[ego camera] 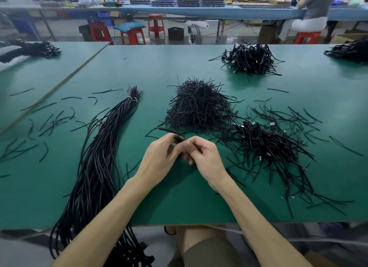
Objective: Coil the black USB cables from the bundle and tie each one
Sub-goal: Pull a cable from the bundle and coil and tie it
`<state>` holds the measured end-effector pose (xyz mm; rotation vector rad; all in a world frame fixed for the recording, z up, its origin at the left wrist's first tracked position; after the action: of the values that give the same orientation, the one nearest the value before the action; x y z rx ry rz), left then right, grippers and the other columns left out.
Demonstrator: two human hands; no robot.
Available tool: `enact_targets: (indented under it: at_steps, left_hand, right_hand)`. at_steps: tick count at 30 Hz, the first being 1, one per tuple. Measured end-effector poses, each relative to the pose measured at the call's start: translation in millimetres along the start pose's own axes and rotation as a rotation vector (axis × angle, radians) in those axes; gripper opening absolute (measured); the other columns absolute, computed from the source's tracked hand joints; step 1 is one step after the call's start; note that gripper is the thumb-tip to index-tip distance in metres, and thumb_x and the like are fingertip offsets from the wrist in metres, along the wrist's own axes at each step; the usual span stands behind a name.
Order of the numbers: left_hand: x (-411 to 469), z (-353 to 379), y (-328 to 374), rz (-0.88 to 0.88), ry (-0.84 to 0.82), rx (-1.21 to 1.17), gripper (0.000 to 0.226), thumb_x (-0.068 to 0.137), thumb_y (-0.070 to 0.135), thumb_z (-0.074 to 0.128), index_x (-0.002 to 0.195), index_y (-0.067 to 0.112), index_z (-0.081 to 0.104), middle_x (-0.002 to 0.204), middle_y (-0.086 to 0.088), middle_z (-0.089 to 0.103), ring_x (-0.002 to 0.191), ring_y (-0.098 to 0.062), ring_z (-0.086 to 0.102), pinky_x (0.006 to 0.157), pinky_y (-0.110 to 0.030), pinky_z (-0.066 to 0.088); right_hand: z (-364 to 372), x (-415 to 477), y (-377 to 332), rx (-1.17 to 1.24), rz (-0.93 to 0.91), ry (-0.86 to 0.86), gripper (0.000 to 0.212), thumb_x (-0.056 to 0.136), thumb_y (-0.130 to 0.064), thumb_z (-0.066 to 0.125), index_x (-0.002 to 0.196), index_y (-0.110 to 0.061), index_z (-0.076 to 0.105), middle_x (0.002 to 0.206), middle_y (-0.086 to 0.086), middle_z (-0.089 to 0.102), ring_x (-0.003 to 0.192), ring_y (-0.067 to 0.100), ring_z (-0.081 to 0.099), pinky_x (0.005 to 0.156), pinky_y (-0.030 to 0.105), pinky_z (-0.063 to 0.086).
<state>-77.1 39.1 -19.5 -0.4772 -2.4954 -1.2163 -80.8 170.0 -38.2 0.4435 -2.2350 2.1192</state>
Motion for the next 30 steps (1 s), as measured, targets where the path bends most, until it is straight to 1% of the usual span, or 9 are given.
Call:
enact_targets:
  at_steps: [4,7,10,14,17,20,24,27,30]
  left_hand:
    - [0,-2,0,-0.019,0.033,-0.014,0.028,0.099,0.06,0.049,0.095,0.032,0.054,0.07,0.003,0.064,0.058,-0.014,0.053,0.056,-0.033,0.046]
    - [0,2,-9,-0.162,0.032,-0.277,0.014,0.101,0.045,0.059,0.104,0.032,0.055,0.063,-0.003,0.066,0.048,-0.013,0.049,0.047,-0.026,0.04]
    - [1,7,-14,-0.247,-0.019,-0.546,0.016,0.106,0.031,0.055,0.116,0.02,0.061,0.058,-0.01,0.063,0.041,-0.025,0.05,0.04,-0.027,0.042]
    - [2,8,-17,-0.295,-0.114,-0.692,0.028,0.111,0.021,0.043,0.126,0.022,0.067,0.064,-0.019,0.054,0.039,-0.027,0.051,0.043,-0.027,0.047]
    - [1,18,-10,-0.276,-0.237,-0.73,0.029,0.109,0.028,0.047,0.131,0.026,0.065,0.07,-0.019,0.057,0.043,-0.026,0.052,0.047,-0.028,0.05]
    - [3,16,-13,-0.283,-0.196,-0.72,0.024,0.104,0.034,0.056,0.124,0.026,0.066,0.067,-0.02,0.058,0.044,-0.023,0.05,0.049,-0.026,0.048]
    - [4,9,-17,-0.291,-0.096,-0.705,0.027,0.094,0.038,0.068,0.113,0.02,0.062,0.073,-0.002,0.061,0.062,-0.018,0.056,0.06,-0.027,0.05]
    - [3,9,-16,-0.317,-0.102,-0.79,0.035,0.087,0.038,0.073,0.112,0.016,0.064,0.104,-0.002,0.069,0.095,-0.02,0.062,0.084,-0.041,0.057]
    - [3,13,-14,-0.343,-0.147,-0.954,0.033,0.092,0.021,0.069,0.115,0.001,0.056,0.131,-0.014,0.068,0.123,-0.038,0.061,0.107,-0.053,0.047]
  right_hand:
    - [2,-1,0,-0.019,0.008,-0.011,0.031,0.104,-0.027,0.056,0.09,-0.001,0.067,0.071,0.003,0.062,0.065,0.017,0.054,0.061,0.033,0.047]
    - [1,-1,2,-0.045,0.006,-0.007,0.026,0.105,-0.018,0.055,0.085,-0.004,0.064,0.071,0.003,0.062,0.066,0.02,0.053,0.061,0.039,0.046]
    - [-1,0,2,-0.076,-0.001,0.003,0.025,0.104,-0.013,0.055,0.08,-0.007,0.061,0.07,0.01,0.062,0.064,0.019,0.05,0.062,0.045,0.044]
    - [-4,1,3,-0.071,0.001,0.032,0.025,0.104,-0.013,0.056,0.08,-0.009,0.063,0.07,0.006,0.063,0.063,0.013,0.05,0.063,0.037,0.044]
    - [-5,2,5,-0.041,-0.004,0.044,0.027,0.104,-0.013,0.055,0.078,-0.013,0.062,0.068,0.0,0.06,0.064,0.013,0.048,0.064,0.038,0.042]
    - [-6,2,6,-0.018,-0.004,0.046,0.028,0.103,-0.018,0.055,0.076,-0.017,0.061,0.064,0.002,0.056,0.063,0.016,0.047,0.061,0.041,0.042]
    - [-10,2,10,0.028,0.021,0.064,0.024,0.104,-0.018,0.056,0.081,-0.015,0.065,0.071,0.002,0.064,0.069,0.018,0.058,0.062,0.029,0.046]
    - [-8,3,10,0.026,0.032,0.057,0.029,0.104,-0.015,0.055,0.078,-0.02,0.066,0.074,-0.002,0.067,0.07,0.017,0.06,0.063,0.026,0.046]
    - [-6,2,8,0.066,0.03,0.057,0.027,0.104,-0.012,0.055,0.08,-0.015,0.067,0.078,0.009,0.069,0.067,0.013,0.061,0.06,0.019,0.047]
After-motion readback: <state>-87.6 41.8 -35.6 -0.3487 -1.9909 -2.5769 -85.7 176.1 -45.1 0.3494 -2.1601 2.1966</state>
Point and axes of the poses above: each hand's wrist, its own x-axis towards the middle knuckle, its own z-axis out of the palm, y = z × x, the point moved 9 cm from there along x, towards the middle knuckle
